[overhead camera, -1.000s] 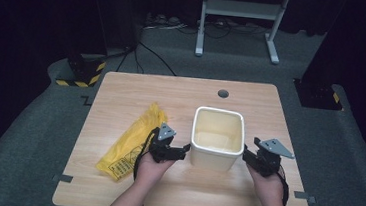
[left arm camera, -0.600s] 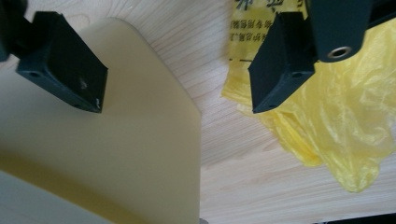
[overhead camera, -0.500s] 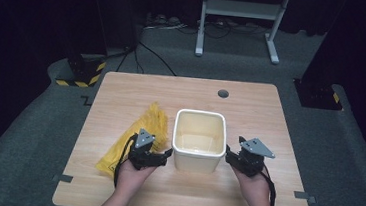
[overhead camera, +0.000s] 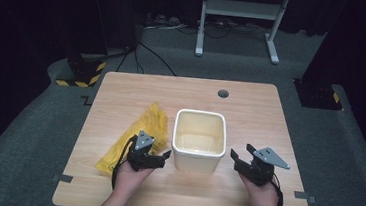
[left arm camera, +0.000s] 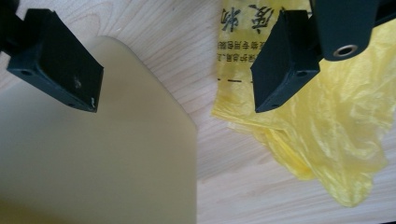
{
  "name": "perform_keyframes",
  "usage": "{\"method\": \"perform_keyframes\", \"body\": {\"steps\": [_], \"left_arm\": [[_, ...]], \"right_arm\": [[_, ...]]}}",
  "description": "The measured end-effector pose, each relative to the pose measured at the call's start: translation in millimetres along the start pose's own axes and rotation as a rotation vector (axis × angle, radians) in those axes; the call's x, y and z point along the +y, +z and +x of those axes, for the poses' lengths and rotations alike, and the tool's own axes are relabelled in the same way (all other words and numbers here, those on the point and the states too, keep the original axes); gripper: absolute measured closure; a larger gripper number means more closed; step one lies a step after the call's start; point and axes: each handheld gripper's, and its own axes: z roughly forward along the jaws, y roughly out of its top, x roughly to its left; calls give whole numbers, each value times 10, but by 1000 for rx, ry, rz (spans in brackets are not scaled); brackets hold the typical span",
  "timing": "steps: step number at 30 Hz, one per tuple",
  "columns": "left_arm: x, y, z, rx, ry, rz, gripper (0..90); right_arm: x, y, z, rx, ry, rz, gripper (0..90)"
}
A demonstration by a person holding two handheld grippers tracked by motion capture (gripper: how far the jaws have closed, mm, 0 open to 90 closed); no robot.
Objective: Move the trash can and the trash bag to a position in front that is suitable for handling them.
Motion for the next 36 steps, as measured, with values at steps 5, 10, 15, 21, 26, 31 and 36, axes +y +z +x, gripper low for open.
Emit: {"method": "perform_keyframes", "body": {"steps": [5,10,15,21,26,31,36], "left_arm": [[89,-103,167,48,-16,25,174],[-70,-219,400,87,34,61,342],[-214,-383,667,115,-5,125,503],[-410,-687,846,161,47,227,532],[-552,-754,867,147,15,257,561],[-617,-677,807,118,12,299,596],[-614,-530,664,65,18,326,594]], "right_arm": [[-6,-6,-22,10,13,1,344],[-11,11,3,23,28,4,345],[-22,34,-16,13,44,15,352],[-24,0,-72,13,89,15,362],[-12,-10,-66,13,87,9,363],[-3,-12,-47,15,84,7,364],[-4,-9,-50,19,86,6,365]]}}
